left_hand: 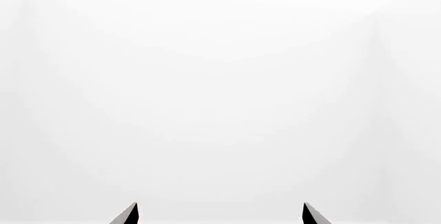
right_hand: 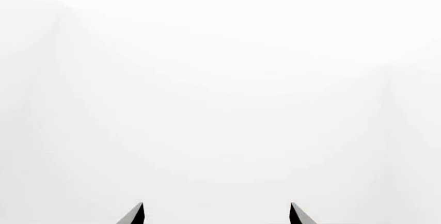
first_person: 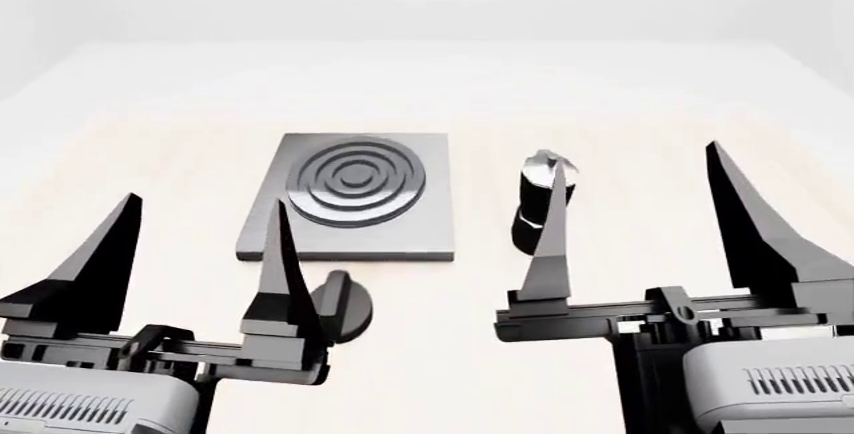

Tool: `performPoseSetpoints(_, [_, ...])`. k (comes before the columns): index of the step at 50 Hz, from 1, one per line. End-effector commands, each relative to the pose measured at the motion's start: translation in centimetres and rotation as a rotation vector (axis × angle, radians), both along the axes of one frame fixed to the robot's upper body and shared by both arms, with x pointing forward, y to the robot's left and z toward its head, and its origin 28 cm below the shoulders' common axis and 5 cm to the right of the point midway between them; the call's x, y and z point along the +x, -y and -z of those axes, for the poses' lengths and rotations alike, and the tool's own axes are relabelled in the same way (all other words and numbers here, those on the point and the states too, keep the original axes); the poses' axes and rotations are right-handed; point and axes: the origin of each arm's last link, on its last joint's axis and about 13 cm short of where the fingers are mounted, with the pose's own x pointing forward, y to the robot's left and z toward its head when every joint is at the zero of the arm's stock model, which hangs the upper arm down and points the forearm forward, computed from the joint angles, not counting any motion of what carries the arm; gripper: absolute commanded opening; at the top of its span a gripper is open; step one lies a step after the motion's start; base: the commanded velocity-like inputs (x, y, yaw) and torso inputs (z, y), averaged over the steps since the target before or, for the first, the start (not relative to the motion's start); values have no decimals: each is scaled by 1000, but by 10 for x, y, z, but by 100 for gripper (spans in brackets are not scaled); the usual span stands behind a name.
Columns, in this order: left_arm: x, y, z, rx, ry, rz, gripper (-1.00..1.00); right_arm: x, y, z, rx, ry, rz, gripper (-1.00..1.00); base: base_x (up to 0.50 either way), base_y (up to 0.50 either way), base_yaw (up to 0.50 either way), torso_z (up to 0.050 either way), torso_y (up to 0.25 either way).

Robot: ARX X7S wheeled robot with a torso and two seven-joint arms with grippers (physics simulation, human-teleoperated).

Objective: Put the frying pan on the stove.

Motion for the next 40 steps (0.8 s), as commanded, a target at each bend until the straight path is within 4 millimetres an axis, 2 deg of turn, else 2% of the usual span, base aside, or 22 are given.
performPoseSetpoints(1, [0,0,0,-3,-2,1,100,0,2,2,31,-17,-5,100,500,0,0,0,0])
performPoseSetpoints(3, [0,-1,0,-3,-2,-1,100,1,3,2,98,-14,-10,100,205,0,0,0,0])
performPoseSetpoints(6, [-1,-1,-2,-5,-1,-1,100,1,3,3,83,-26,3,100,0,0,0,0,4])
performPoseSetpoints(7, [-1,-1,-2,-5,-1,0,100,2,3,4,28,-53,31,100,0,0,0,0,0])
performPoseSetpoints(9, [0,0,1,-3,-6,-2,100,2,2,4,-14,-57,47,100,0,500,0,0,0])
performPoseSetpoints(31, [-2,0,-2,-19,4,8,100,1,3,4,25,-41,27,100,0,494,0,0,0])
performPoseSetpoints(34, [-2,-1,-2,-14,5,8,100,1,3,3,45,-36,21,100,0,31,0,6,0])
performPoseSetpoints(40, [-2,0,-2,-11,2,12,100,1,3,4,40,-38,20,100,0,0,0,49,-73])
